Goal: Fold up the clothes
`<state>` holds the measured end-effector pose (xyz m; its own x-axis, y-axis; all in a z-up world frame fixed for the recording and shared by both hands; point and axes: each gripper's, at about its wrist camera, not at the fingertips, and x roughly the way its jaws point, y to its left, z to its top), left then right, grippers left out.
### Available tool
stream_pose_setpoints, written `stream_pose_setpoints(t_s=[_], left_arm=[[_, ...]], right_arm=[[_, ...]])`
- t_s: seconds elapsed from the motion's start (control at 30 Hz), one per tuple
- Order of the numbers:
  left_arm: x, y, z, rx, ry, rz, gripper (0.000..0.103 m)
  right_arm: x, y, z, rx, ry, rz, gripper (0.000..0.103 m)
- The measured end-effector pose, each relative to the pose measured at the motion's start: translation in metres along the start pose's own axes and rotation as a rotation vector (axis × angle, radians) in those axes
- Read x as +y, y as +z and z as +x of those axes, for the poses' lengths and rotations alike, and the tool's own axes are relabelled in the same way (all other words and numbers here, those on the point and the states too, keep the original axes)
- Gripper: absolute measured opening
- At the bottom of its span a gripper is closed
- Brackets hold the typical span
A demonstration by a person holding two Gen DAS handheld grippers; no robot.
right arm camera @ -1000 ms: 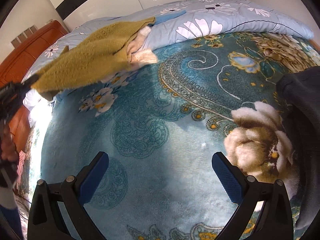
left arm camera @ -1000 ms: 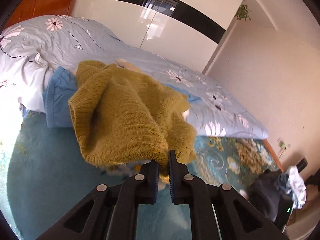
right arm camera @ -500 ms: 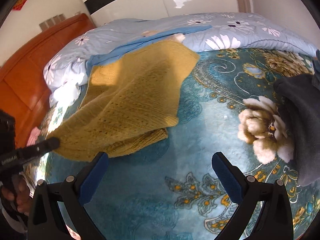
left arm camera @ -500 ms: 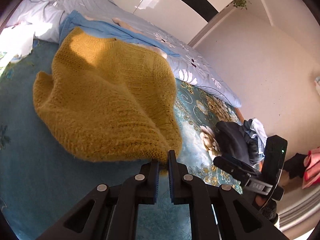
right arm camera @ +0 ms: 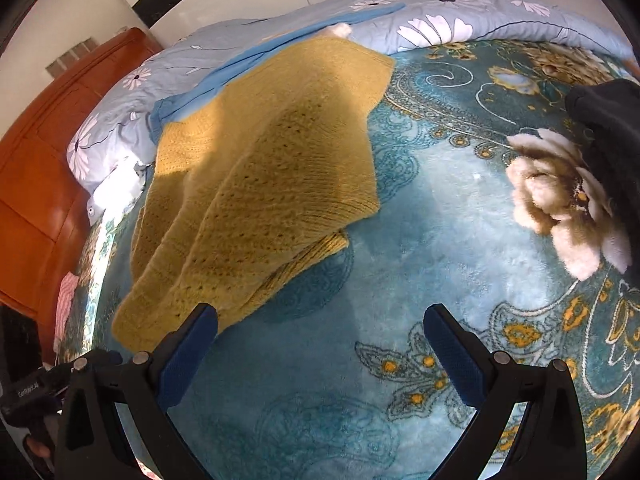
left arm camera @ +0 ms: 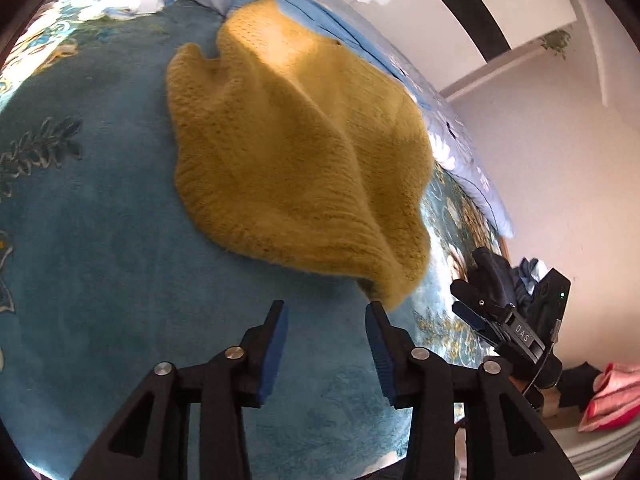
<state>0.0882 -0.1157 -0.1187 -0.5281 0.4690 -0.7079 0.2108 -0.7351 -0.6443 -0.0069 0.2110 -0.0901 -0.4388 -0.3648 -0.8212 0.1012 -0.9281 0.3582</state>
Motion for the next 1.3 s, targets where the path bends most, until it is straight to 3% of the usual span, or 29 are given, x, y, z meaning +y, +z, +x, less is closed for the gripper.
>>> stream_pose_setpoints(t_s=[0.2, 0.4, 0.57, 0.8, 1.07, 1.2, 1.3], left_arm=[[0.047, 0.021, -0.015, -0.052, 0.022, -0.163, 0.049], [0.062, 0.038, -0.016, -0.060, 0.060, -0.191, 0.050], [0.061, 0.047, -0.011, -0.050, 0.061, -0.191, 0.050], [0.060, 0.052, -0.006, -0.035, 0.064, -0.188, 0.051], [0.061, 0.059, 0.003, -0.036, 0.075, -0.196, 0.053], [0.062, 0.073, 0.007, -0.062, 0.097, -0.199, 0.054], [0.062, 0.088, 0.011, -0.107, 0.159, -0.162, 0.054]], right_arm=[[0.005, 0.018, 0.043, 0.076, -0.056, 0.021, 0.075], [0.011, 0.023, 0.062, 0.070, -0.039, 0.062, 0.072], [0.014, 0.026, 0.070, 0.050, 0.018, 0.121, 0.057], [-0.007, 0.017, 0.055, 0.002, 0.144, 0.283, 0.010], [-0.049, 0.004, -0.005, -0.143, 0.243, 0.384, 0.007], [-0.074, -0.005, -0.038, -0.228, 0.212, 0.433, 0.007], [-0.099, -0.019, -0.053, -0.264, 0.181, 0.490, 0.006]])
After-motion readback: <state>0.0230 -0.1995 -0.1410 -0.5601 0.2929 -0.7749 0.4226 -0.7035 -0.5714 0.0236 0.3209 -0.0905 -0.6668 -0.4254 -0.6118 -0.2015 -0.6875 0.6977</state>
